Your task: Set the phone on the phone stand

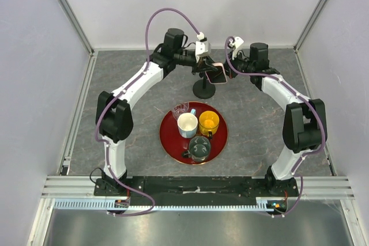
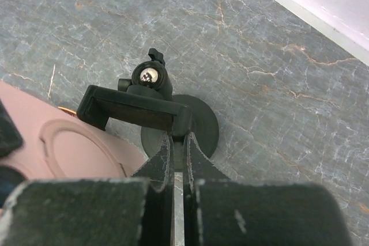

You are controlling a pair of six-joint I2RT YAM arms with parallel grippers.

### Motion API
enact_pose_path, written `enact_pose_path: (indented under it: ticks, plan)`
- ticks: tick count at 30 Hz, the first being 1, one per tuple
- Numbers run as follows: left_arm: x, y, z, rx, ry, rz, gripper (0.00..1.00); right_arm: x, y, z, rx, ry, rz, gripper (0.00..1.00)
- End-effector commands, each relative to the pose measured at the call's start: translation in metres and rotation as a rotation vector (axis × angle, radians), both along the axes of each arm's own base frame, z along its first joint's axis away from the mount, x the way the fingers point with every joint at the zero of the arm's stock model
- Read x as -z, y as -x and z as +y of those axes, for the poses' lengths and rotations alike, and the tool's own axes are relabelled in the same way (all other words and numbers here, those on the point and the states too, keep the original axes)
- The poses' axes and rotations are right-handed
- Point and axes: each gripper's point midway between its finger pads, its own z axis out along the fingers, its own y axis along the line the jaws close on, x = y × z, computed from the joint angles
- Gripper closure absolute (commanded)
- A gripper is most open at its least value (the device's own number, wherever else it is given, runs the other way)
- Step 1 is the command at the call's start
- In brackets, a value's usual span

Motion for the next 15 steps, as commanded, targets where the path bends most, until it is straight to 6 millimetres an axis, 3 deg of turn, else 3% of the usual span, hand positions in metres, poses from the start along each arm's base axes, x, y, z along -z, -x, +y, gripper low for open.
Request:
enact_pose_path:
  ticks: [1, 5, 6, 15]
  plan:
    - [-0.032, -0.009, -0.014, -0.052, 0.072, -0.260, 0.98, 0.012, 0.026, 0.016, -0.058, -0.049, 0.115, 1.00]
    - [-0.027, -0.010, -0.024, -0.057, 0.058, -0.275, 0.98, 0.010, 0.030, 0.021, -0.050, -0.039, 0.123, 1.00]
    - [-0.018, -0.016, -0.023, -0.080, 0.027, -0.263, 0.98, 0.011, 0.032, 0.022, -0.046, -0.023, 0.125, 1.00]
    - [-0.023, -0.025, -0.022, -0.097, -0.033, -0.347, 0.98, 0.021, 0.043, 0.022, -0.109, 0.039, 0.119, 1.00]
